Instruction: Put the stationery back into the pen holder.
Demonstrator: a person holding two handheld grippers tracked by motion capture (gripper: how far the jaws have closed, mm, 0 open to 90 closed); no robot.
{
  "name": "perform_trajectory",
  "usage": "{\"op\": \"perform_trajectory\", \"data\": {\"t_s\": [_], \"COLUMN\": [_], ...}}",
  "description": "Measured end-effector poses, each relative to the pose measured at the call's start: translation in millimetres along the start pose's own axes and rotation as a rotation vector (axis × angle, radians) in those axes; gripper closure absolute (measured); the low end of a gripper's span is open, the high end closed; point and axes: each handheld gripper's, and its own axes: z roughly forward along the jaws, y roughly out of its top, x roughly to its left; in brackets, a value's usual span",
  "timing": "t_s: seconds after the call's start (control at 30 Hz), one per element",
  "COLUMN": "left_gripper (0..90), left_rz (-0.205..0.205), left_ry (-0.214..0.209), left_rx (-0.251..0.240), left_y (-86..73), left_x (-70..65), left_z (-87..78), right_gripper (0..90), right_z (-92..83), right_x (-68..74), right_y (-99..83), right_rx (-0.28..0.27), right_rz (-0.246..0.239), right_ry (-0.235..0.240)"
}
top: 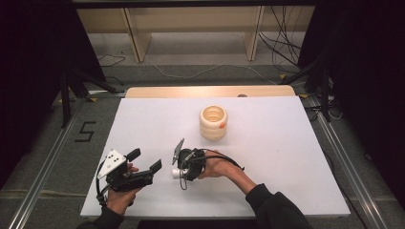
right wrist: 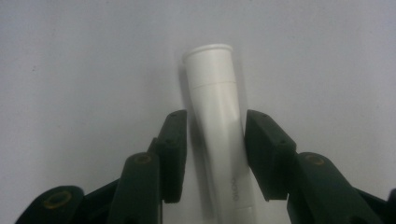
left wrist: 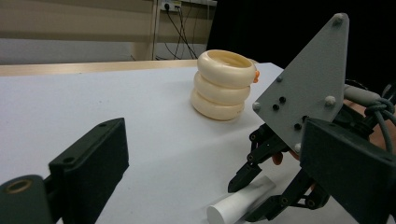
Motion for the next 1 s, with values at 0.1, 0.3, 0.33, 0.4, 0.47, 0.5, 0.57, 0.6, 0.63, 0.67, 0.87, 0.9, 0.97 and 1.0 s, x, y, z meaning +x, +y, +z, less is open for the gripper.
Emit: {"op": "perform_trajectory", "data": {"t_s": [0.1,0.3,0.33,0.4,0.47,0.5,0.57,0.6,0.63,0.67,0.87,0.9,0.97,1.0], "left_gripper": [7.3,7.3,7.3,7.3,7.3,7.3,7.3,7.3,7.3,7.3,7.3,7.3,7.3,7.3], "left_rz": [0.001,0.0,0.0,0.0,0.001,0.002,0.001,0.001,0.001,0.001,0.001,0.001,0.0,0.0], "left_ry": [0.0,0.003,0.003,0.004,0.004,0.004,0.005,0.005,0.005,0.005,0.007,0.008,0.008,0.009], "left_rx": [0.0,-0.003,-0.003,-0.004,-0.003,-0.003,-0.004,-0.005,-0.004,-0.005,-0.006,-0.007,-0.007,-0.007], "left_y": [0.1,0.2,0.2,0.2,0.0,0.0,0.1,0.1,0.1,0.1,0.2,0.2,0.2,0.2], "left_x": [0.0,0.3,0.4,0.3,-0.1,-0.2,-0.3,-0.2,0.0,0.3,0.1,0.1,0.3,0.3], "left_z": [0.0,-0.4,-0.5,-0.4,-0.2,0.0,-0.1,-0.2,-0.4,-0.4,-0.6,-0.6,-0.6,-0.7], "right_gripper": [61.1,64.7,65.3,67.1,68.4,68.7,68.9,69.0,69.1,69.1,69.2,69.3,69.3,69.3], "right_z": [0.7,3.4,3.3,2.9,2.8,2.6,2.6,2.8,2.6,2.6,2.0,1.5,0.2,-0.6], "right_x": [-0.5,-1.0,-1.2,-1.0,-0.9,-0.9,-1.5,-1.8,-1.8,-2.1,-0.7,-0.8,-0.7,-1.1], "right_y": [1.2,1.6,1.5,1.5,1.2,1.1,0.7,0.4,0.3,0.2,-0.3,-0.4,-0.7,-0.8], "right_rx": [0.015,0.021,0.021,0.026,0.024,0.026,0.025,0.022,0.023,0.022,0.017,0.016,0.01,0.005], "right_rz": [-0.015,-0.023,-0.026,-0.039,-0.045,-0.046,-0.052,-0.051,-0.051,-0.061,-0.071,-0.069,-0.06,-0.063], "right_ry": [-0.003,-0.008,-0.006,-0.003,0.005,0.006,0.011,0.015,0.017,0.016,0.011,0.012,0.011,0.011]}}
